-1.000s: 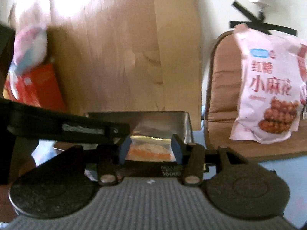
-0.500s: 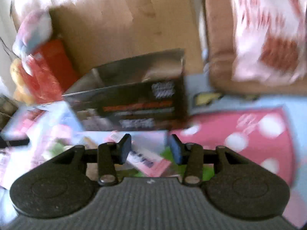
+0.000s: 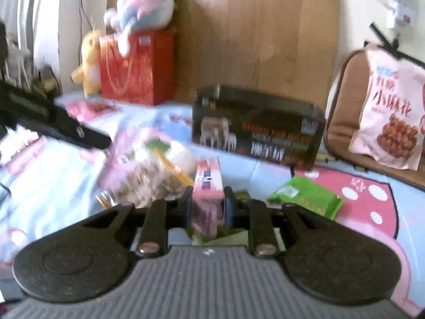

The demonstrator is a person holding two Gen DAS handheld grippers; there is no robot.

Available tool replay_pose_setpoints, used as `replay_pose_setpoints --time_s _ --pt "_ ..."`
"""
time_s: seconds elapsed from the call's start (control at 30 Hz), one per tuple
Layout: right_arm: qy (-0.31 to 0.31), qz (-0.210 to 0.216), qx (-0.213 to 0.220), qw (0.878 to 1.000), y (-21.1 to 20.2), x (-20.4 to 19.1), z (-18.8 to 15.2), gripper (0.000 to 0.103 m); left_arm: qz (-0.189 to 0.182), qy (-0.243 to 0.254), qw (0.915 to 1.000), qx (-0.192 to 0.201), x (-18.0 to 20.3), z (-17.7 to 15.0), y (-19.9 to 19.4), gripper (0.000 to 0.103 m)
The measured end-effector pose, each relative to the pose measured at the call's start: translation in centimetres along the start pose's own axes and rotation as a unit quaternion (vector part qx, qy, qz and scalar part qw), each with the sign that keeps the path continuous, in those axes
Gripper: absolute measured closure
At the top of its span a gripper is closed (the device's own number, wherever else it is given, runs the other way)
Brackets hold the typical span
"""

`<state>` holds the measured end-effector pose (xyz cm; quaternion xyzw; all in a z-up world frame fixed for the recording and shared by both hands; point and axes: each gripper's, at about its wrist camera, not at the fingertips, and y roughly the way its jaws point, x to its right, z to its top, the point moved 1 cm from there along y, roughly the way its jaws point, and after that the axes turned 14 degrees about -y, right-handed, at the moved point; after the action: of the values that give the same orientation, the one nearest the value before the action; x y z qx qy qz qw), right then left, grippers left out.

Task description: Organize snacks

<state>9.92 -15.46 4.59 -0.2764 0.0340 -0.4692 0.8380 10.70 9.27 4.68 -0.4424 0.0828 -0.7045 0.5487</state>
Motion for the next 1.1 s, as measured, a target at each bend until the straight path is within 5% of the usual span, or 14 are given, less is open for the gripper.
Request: replay_pose_setpoints --time_s 0.23,0.4,0.57,1.1 --pt "0.041 0.092 -0.008 0.995 -3.0 0.6 -2.8 0.077 -0.025 0.012 0.9996 -0.011 0.7 -1.3 -1.3 0.052" --pt "0.054 0.027 -0.009 0.998 -5.4 1.6 -5.0 0.058 -0.048 0.068 0.9959 -0.034 4.4 -2.6 0.2 0.052" --pt "0.055 -0.017 0.009 0.998 -7.4 2.3 -5.9 0.058 -0.045 0.092 0.9926 -0.066 7.0 -3.6 2.9 0.052" --pt "0.016 0.018 -0.017 1.0 -8.4 1.8 -8.1 0.053 -0.024 0.091 0.9901 -0.104 6.5 -6.6 2.2 0.048"
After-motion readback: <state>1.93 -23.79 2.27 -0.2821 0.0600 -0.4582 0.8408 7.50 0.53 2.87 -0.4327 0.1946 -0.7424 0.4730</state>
